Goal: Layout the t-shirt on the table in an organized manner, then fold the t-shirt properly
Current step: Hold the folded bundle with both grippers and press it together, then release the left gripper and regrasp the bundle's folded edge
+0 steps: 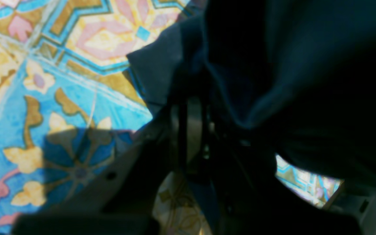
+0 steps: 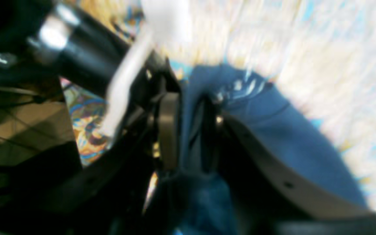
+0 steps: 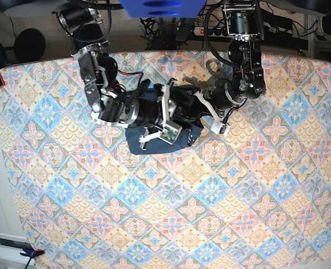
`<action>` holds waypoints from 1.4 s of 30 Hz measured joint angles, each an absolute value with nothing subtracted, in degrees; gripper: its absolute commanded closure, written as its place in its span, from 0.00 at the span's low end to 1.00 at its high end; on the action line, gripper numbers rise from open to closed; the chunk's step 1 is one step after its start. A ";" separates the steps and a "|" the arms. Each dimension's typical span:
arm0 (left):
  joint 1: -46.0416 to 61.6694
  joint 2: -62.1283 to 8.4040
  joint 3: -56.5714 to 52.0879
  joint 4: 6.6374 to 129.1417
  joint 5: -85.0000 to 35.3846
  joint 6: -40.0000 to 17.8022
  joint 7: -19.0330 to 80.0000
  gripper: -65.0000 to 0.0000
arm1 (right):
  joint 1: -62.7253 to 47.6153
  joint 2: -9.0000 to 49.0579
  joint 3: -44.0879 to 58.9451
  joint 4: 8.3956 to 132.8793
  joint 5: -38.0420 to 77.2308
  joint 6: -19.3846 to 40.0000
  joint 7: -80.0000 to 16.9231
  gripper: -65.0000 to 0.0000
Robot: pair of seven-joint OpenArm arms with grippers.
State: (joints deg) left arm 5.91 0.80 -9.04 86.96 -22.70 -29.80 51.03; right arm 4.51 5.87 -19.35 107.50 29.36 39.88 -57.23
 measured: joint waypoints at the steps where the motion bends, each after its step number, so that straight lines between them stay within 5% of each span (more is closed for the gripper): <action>1: 5.91 0.80 -9.04 86.96 -22.70 -29.82 51.05 0.99 | 4.03 6.46 -19.29 109.10 29.32 39.86 -57.34 0.80; 15: 6.76 -2.90 -15.49 88.05 -34.06 -29.58 60.36 0.98 | -1.43 7.05 -7.92 111.74 28.86 39.86 -55.24 0.80; 25: 6.90 -3.01 -15.92 94.48 -34.13 -29.19 60.66 0.74 | -1.39 6.98 -7.66 104.77 28.84 39.88 -54.92 0.80; 42: 2.68 1.26 -16.19 96.29 -34.26 -29.17 63.90 0.73 | 2.94 7.75 -7.97 93.38 28.77 39.86 -54.13 0.80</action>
State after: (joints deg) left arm 2.68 1.26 -16.19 96.29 -34.26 -29.17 63.90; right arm 2.94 7.75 -7.97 93.38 28.77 39.86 -54.13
